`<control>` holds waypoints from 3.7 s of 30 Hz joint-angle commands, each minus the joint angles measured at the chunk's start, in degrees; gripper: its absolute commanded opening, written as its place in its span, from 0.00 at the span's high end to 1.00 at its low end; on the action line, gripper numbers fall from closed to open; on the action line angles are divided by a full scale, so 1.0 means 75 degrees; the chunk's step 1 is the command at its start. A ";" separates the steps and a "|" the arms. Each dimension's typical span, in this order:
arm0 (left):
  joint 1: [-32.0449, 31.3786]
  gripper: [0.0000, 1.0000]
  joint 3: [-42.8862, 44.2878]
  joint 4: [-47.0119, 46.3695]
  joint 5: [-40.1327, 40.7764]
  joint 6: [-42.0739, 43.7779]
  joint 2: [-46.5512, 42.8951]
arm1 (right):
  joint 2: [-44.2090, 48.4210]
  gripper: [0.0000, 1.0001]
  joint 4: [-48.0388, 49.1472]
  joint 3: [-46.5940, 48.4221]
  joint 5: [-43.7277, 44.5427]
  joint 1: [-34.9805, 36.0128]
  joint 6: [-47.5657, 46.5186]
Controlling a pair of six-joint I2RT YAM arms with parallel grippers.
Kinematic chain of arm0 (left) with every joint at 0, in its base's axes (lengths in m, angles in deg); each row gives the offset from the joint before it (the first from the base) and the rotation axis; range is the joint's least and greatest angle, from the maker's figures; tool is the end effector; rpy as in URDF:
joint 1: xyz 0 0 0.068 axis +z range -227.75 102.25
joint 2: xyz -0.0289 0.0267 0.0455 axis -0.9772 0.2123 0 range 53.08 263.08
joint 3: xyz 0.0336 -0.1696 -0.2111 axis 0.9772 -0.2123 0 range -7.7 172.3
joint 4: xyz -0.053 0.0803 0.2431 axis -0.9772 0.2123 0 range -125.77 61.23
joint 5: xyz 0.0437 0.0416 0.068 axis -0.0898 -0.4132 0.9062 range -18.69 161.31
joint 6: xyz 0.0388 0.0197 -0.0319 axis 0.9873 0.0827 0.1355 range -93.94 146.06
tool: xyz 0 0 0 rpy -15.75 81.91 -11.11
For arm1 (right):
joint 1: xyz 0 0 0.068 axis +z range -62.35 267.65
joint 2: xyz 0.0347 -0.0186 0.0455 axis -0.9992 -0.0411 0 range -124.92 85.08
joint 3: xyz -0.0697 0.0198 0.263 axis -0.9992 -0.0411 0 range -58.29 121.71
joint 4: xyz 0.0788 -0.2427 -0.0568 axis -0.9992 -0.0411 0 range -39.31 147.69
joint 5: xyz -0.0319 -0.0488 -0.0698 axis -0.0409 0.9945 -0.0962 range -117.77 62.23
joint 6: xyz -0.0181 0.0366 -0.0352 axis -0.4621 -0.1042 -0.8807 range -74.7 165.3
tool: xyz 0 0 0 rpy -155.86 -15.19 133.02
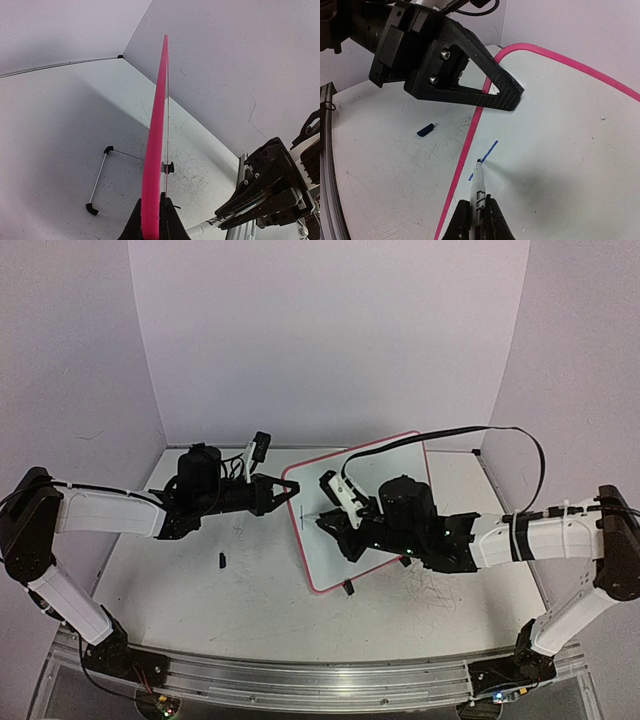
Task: Write a sentence on the whiteboard
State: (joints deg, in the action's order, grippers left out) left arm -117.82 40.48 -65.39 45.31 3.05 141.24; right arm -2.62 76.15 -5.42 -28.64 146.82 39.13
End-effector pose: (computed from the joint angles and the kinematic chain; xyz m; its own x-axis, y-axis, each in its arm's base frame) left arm 0.2517 -0.2321 0.2469 -0.4817 -0.0537 -0.8747 0.7826 0.4228 -0.4570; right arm 0.1789 0.3007 0.2558 -0.0506 -0.2943 -0.9544 -0.8766 0.4710 -0.0988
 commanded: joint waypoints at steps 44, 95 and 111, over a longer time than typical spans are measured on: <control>0.0058 1.00 -0.0131 0.0071 0.0422 0.0724 -0.0165 | 0.0290 1.00 0.0294 -0.0208 0.0851 -0.0251 0.0243; 0.0058 1.00 -0.0071 0.0108 0.0369 0.0747 -0.0162 | 0.0062 1.00 0.0213 0.0263 0.0537 -0.0262 0.0176; 0.0058 1.00 -0.0041 0.0110 0.0345 0.0747 -0.0151 | 0.0053 1.00 0.0055 0.0148 0.0614 -0.0266 0.0267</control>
State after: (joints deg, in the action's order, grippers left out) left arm -117.82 40.48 -65.31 45.01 3.05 141.11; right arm -1.49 77.03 -5.21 -25.45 145.05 40.41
